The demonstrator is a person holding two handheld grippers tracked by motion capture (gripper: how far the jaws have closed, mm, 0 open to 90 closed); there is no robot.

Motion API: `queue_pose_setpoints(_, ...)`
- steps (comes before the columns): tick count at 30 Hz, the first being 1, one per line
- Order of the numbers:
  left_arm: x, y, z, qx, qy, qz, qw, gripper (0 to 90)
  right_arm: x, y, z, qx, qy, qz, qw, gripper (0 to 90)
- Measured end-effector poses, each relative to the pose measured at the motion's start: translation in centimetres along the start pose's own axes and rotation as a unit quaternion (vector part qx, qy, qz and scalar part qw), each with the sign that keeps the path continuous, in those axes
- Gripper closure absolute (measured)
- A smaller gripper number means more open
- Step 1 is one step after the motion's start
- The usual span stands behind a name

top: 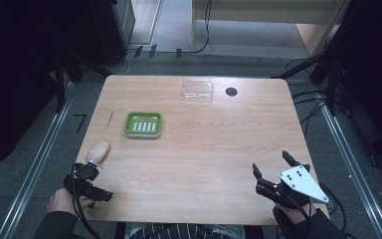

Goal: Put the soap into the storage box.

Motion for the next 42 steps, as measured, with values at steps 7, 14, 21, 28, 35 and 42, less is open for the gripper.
queue_pose_setpoints(7, -0.1, 0.0, -0.1, -0.002, 0.004, 0.004, 1.0000, 0.9, 0.0, -0.1, -0.1, 0.001, -0.001, -0.002, 1.0000, 13.4)
queue_pose_setpoints(14, -0.4, 0.2, -0.1, 0.000, 0.006, 0.008, 1.0000, 0.7, 0.1, -0.5, -0.3, 0.009, -0.001, 0.000, 1.0000, 13.4)
queue_pose_setpoints(21, -0.1, 0.4, -0.3, 0.007, 0.002, 0.011, 0.9999, 0.0, 0.1, -0.8, -0.3, 0.012, -0.001, 0.001, 0.9999, 13.4)
queue_pose_setpoints(28, 0.4, 0.3, -0.5, 0.011, -0.006, 0.020, 0.9997, 0.0, 0.4, -1.0, -0.9, 0.019, 0.007, 0.002, 0.9998, 13.4)
queue_pose_setpoints(35, 0.5, 0.3, -1.1, 0.013, -0.004, 0.027, 0.9996, 0.0, 0.4, -1.2, -1.1, 0.021, 0.012, 0.000, 0.9997, 13.4)
queue_pose_setpoints(42, 1.1, 0.5, -1.9, 0.017, 0.004, 0.039, 0.9991, 0.0, 0.4, -1.3, -1.1, 0.023, 0.011, 0.001, 0.9997, 13.4)
Point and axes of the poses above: each handheld gripper's, and its own axes: y roughly backward along the jaws, x roughly out of its top, z roughly to its right, the point moved 6 cm from there along -y, roughly forward along the jaws, and after that the axes turned 11 degrees about -y, right-handed, at the moved point
